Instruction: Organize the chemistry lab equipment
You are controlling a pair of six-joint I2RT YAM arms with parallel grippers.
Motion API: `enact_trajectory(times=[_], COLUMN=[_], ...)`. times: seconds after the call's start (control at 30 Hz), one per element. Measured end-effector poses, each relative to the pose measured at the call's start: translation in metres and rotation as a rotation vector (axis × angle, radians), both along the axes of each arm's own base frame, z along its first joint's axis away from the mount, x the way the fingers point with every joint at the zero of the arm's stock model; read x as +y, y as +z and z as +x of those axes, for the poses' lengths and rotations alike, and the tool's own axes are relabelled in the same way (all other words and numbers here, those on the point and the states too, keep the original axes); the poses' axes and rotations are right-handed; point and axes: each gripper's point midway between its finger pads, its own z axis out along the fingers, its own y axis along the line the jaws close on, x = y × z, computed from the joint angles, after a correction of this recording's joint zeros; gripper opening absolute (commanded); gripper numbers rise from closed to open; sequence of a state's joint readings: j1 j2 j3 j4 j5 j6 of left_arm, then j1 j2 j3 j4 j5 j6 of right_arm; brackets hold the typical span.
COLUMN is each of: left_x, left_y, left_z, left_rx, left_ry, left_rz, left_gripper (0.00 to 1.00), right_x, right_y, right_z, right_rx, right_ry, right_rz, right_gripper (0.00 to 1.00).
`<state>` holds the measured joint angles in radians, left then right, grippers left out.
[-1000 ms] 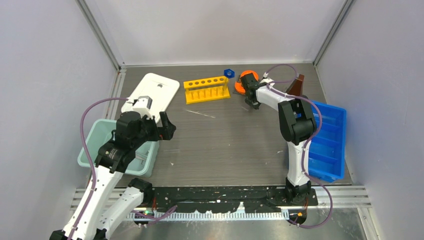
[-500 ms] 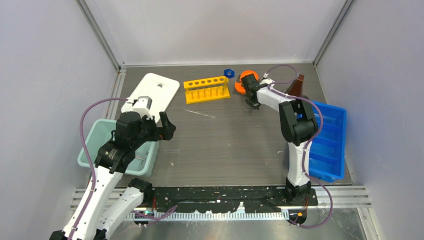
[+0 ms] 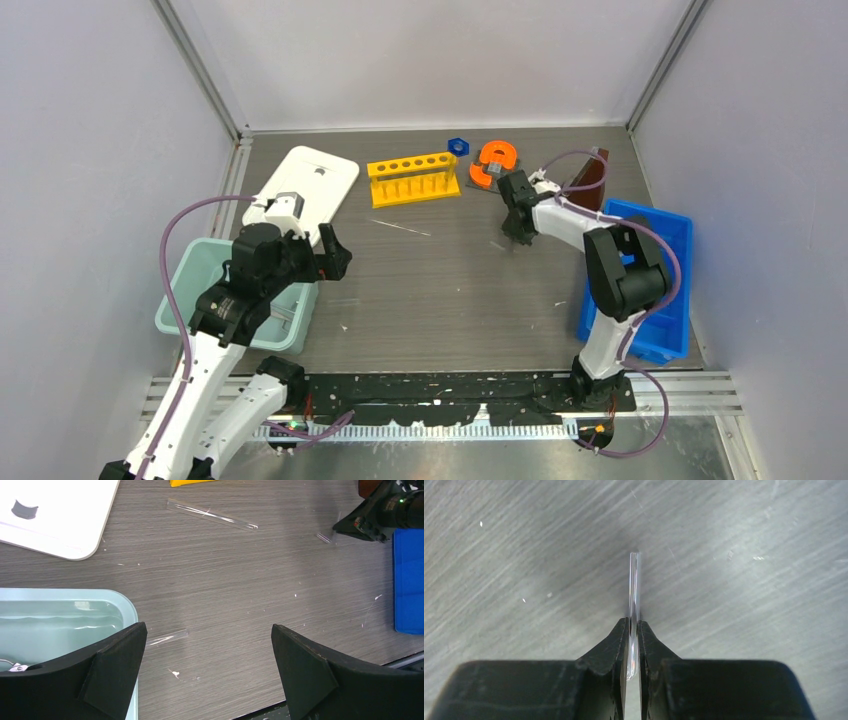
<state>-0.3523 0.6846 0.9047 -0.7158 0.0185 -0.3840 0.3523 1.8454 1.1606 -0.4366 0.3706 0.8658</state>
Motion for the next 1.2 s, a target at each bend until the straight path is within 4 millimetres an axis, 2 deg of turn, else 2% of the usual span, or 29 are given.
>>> enact_trajectory(times=[0.13, 0.37, 0.5, 0.77, 0.83, 0.93, 1.07, 1.2], left_x=[0.001, 0.004, 0.004, 0.004, 0.004, 0.004, 0.004, 0.004], left_y=[0.000, 0.000, 0.000, 0.001, 0.001, 0.001, 0.001, 0.001], left_z=[0.001, 0.002, 0.002, 0.001, 0.001, 0.001, 0.001, 0.001], left_rx=[-0.001, -0.004, -0.004, -0.008, -0.008, -0.008, -0.008, -0.008], left_ry=[0.006, 0.020, 0.021, 0.021, 0.021, 0.021, 0.020, 0.020], left_rz=[0.003, 0.010, 0.011, 0.009, 0.009, 0.009, 0.009, 0.009], left_gripper=[1.00, 1.00, 1.00, 1.00, 1.00, 1.00, 1.00, 1.00], right_x=[-0.009, -0.035, -0.079, -0.180, -0.200, -0.220, -0.234, -0.240], right_y=[0.016, 0.078, 0.106, 0.147, 0.151, 0.148, 0.132, 0.117], right_z=[-0.024, -0.052, -0.069, -0.123, -0.133, -0.147, -0.163, -0.173], right_rx=[0.002, -0.146, -0.229, -0.361, -0.375, -0.363, -0.316, -0.279], right_ry=[0.005, -0.041, -0.157, -0.455, -0.523, -0.599, -0.664, -0.703], right_rz=[-0.004, 0.012, 0.013, -0.047, -0.064, -0.076, -0.069, -0.050], right_gripper=[0.13, 0.14, 0.14, 0.17, 0.17, 0.17, 0.18, 0.18])
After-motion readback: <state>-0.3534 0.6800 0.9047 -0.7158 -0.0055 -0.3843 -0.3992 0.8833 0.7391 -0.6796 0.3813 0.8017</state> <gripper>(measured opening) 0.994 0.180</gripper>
